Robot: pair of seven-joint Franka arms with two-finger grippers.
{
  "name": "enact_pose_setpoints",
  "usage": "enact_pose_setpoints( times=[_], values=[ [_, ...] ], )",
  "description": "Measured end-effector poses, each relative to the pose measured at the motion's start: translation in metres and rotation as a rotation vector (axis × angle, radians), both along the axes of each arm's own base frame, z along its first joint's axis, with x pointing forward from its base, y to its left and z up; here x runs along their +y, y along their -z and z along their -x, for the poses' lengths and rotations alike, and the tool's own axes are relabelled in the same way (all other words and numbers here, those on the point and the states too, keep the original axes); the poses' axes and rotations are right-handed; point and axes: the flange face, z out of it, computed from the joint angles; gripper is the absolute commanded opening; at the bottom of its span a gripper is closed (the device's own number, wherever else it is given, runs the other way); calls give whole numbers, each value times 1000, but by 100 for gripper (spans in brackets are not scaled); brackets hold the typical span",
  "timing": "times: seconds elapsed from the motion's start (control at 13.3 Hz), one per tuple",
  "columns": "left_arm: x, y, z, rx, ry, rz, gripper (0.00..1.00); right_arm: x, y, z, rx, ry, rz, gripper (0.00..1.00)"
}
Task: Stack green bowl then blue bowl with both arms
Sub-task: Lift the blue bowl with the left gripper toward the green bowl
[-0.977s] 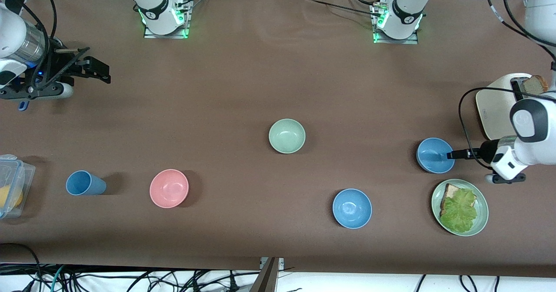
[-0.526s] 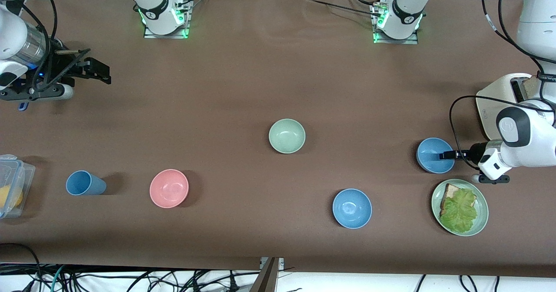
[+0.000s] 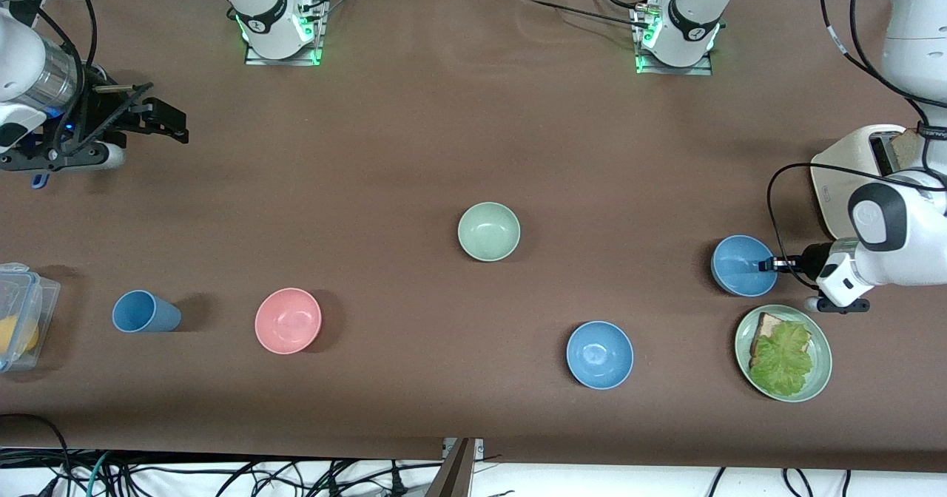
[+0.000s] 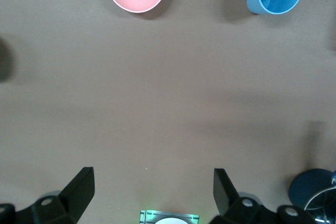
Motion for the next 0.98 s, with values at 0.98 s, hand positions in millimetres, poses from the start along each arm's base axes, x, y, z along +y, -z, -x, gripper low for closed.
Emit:
enact_pose_setpoints(
  times=[0.98],
  values=[
    [-399,-134,26,142,-133,66,0,-5,0,-1,0,9,0,100]
  ],
)
